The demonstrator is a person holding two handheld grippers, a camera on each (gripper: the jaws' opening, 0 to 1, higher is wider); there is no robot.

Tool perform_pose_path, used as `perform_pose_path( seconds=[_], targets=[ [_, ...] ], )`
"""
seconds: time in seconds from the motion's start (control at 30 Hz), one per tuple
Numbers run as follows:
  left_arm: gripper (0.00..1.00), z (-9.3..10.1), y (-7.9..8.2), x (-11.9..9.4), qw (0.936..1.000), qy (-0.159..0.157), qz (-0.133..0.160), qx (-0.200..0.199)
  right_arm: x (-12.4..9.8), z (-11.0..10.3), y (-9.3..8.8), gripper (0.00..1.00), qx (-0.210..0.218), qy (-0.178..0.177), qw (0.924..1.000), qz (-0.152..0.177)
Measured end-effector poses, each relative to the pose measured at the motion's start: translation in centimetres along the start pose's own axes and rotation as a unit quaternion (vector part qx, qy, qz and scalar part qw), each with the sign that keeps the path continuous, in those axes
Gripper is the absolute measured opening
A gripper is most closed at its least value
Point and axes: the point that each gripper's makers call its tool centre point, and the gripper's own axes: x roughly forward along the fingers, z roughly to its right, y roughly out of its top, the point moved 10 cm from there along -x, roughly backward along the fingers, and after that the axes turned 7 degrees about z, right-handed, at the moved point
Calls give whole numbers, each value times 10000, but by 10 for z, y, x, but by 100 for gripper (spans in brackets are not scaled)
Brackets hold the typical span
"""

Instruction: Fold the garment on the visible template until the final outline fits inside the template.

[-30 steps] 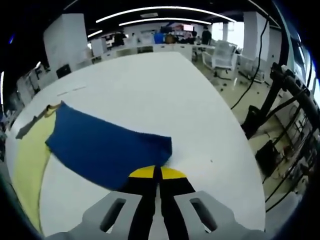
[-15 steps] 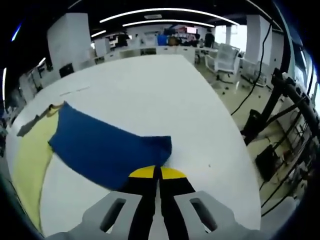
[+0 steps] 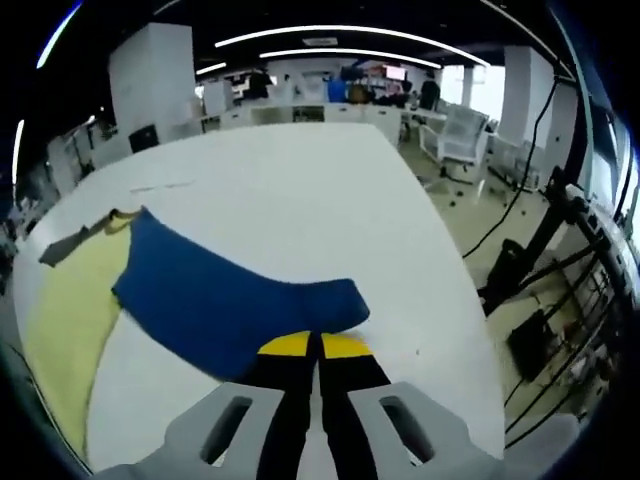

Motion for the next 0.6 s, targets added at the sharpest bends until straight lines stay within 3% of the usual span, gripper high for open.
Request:
perform_pose_path(
  seconds=[0.43, 0.53, 0.6],
  targets=[
    [94, -2, -2, -2, 9997, -187, 75, 150, -20, -8, 33, 2, -389, 67, 9988, 294],
    [95, -6, -6, -6, 9997, -168, 67, 146, -33, -32, 38, 2, -448, 65, 9984, 342],
    [97, -7, -8, -7, 9998, -146, 105, 127, -31, -35, 38, 2, -494, 87, 9980, 378]
  ],
)
